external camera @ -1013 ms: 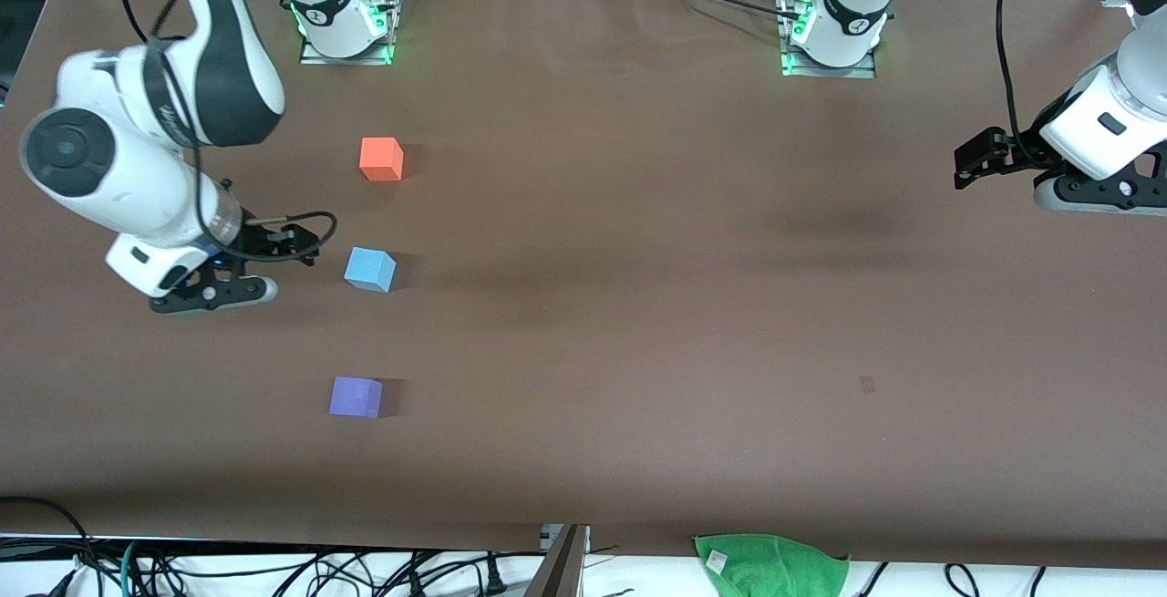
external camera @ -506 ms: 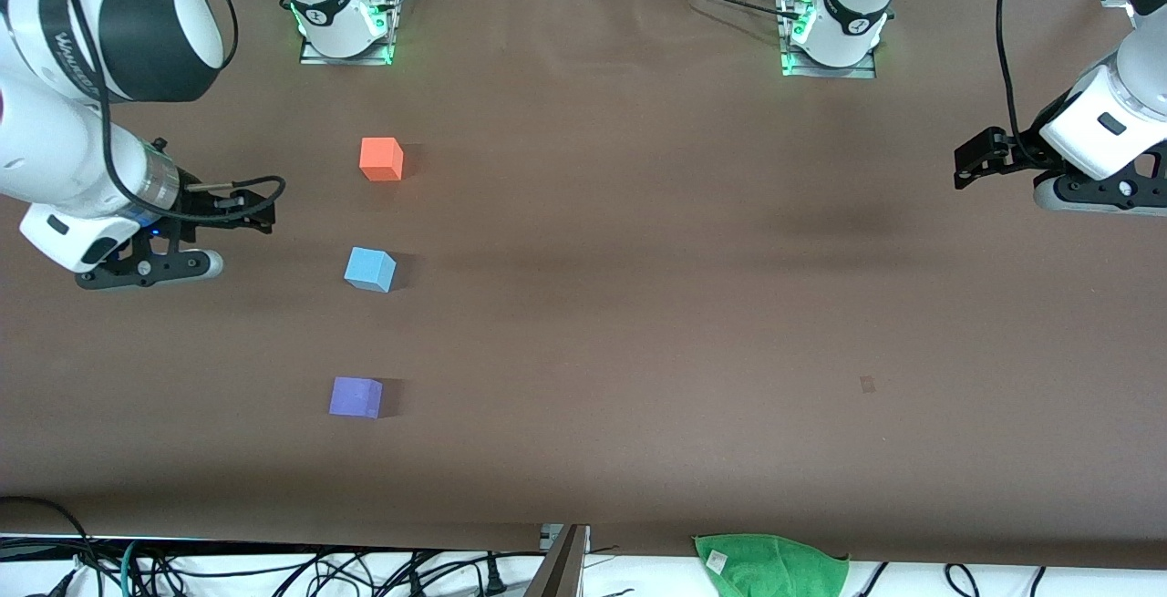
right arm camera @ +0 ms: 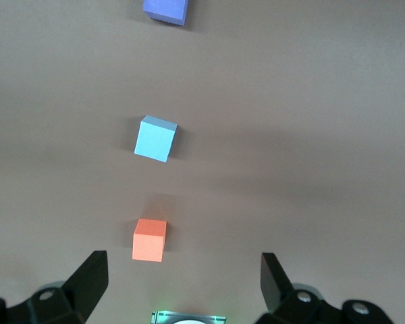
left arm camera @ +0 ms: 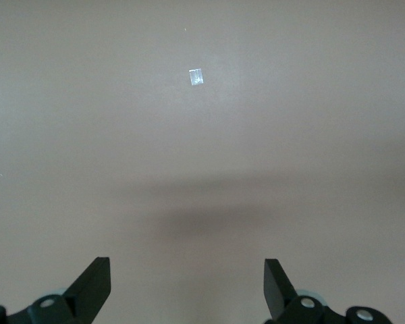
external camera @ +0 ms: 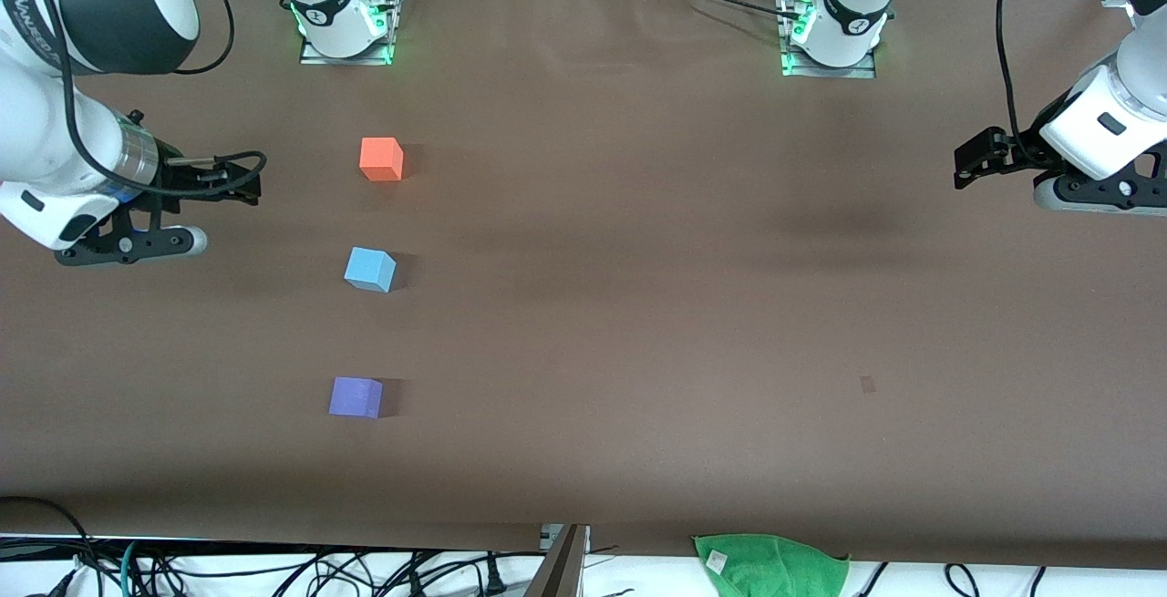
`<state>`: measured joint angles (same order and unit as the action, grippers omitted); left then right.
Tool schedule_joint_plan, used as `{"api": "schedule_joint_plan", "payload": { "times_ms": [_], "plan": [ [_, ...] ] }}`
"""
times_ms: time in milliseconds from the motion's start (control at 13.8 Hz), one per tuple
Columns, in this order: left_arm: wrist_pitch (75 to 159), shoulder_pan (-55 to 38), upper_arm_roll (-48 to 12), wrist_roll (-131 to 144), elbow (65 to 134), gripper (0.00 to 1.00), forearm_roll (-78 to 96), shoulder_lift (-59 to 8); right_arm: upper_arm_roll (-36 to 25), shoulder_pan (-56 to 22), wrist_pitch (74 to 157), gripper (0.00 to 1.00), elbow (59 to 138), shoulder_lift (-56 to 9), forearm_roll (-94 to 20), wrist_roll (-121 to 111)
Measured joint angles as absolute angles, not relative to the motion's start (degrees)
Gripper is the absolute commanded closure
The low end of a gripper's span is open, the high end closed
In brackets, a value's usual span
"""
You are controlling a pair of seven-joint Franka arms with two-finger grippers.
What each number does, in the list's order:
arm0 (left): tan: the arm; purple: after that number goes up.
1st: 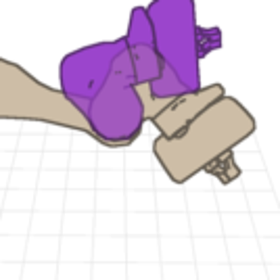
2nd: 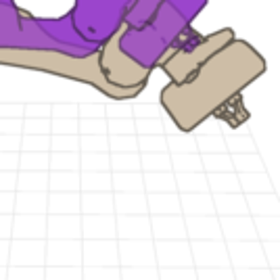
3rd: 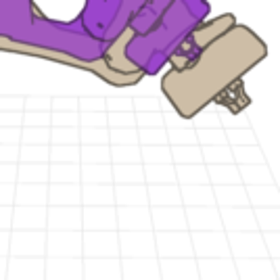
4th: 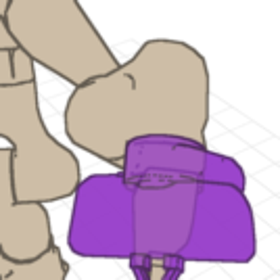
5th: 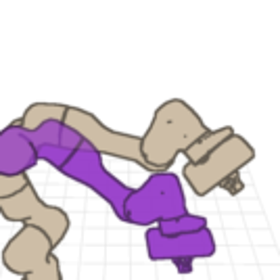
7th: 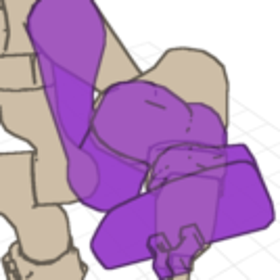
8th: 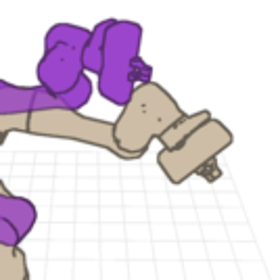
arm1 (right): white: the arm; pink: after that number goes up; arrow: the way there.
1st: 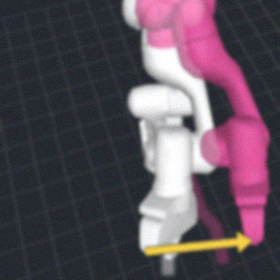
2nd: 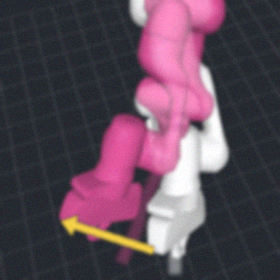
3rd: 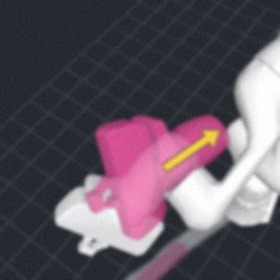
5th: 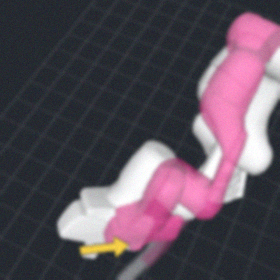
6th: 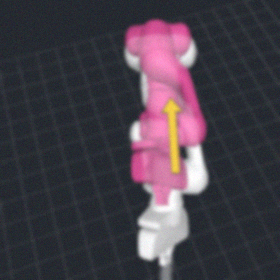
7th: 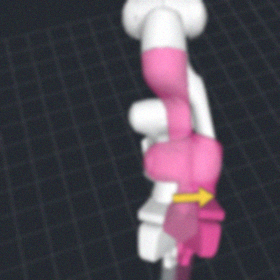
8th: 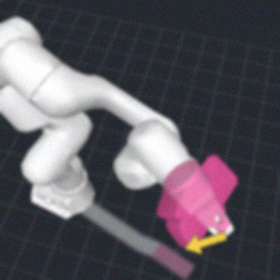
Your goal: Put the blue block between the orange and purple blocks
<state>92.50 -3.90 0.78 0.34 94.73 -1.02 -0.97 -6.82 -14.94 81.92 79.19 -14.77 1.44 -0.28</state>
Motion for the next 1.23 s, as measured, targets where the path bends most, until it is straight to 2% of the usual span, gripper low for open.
{"api": "schedule_joint_plan", "payload": {
  "times_ms": [796, 1230],
  "plan": [
    [92.5, -3.9, 0.8, 0.3, 94.7, 0.0, -1.0, -1.0, -6.6, -11.8, 81.4, 0.0, 81.6, -7.8, 1.4, -0.5],
    [92.5, -3.9, 0.8, 0.3, 94.7, 0.0, -1.0, -1.0, -5.2, -11.3, 81.7, 0.0, 83.5, -7.3, 1.4, -0.6]
  ]
}}
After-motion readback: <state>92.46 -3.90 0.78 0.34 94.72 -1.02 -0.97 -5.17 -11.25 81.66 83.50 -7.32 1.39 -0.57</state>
